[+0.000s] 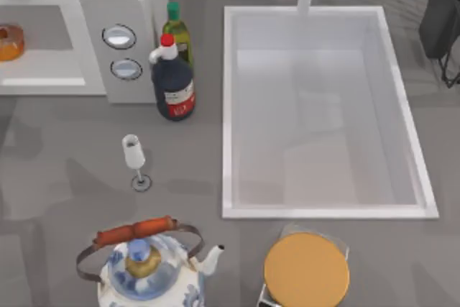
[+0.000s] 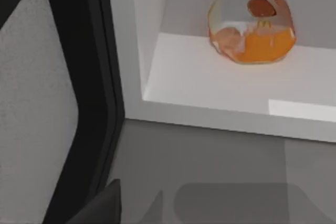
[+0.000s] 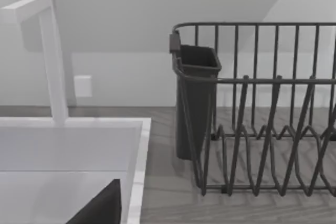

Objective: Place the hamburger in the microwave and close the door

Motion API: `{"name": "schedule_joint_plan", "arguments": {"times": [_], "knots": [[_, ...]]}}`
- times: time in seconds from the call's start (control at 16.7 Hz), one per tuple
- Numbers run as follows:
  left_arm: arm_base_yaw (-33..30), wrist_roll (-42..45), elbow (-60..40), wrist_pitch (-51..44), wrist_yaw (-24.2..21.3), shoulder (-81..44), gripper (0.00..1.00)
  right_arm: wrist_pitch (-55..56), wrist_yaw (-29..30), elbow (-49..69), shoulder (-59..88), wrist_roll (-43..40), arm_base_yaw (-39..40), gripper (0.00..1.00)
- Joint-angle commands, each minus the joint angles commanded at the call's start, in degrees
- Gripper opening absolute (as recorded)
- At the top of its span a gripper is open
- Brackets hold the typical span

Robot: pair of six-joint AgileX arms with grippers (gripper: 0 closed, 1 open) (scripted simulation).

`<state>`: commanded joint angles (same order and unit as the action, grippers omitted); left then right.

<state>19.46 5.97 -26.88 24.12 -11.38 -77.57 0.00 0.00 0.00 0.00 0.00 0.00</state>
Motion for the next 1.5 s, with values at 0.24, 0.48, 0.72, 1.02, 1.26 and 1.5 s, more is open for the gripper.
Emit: {"name": "schedule_joint_plan", "arguments": {"times": [0.24,0.48,0.72,1.02,1.26,1.5], "knots": [[-0.8,-0.2,0.6,-0.4,0.3,1.4,1.0,0.0,0.0,0.0,0.0,0.0,0.0,1.0],[-3.4,-1.1,3.9,-3.4,1.9,11.2,1.0,0.0,0.0,0.0,0.0,0.0,0.0,1.0],[-7.3,-2.3,10.0,-8.9,4.5,29.9,1.0,0.0,0.0,0.0,0.0,0.0,0.0,1.0],[-13.4,-4.1,19.3,-17.4,8.0,57.6,1.0,0.0,0.0,0.0,0.0,0.0,0.0,1.0],[-17.6,-5.4,24.8,-22.3,10.3,72.4,1.0,0.0,0.0,0.0,0.0,0.0,0.0,1.0],[-19.5,-6.0,26.9,-24.1,11.4,77.6,1.0,0.0,0.0,0.0,0.0,0.0,0.0,1.0]]}}
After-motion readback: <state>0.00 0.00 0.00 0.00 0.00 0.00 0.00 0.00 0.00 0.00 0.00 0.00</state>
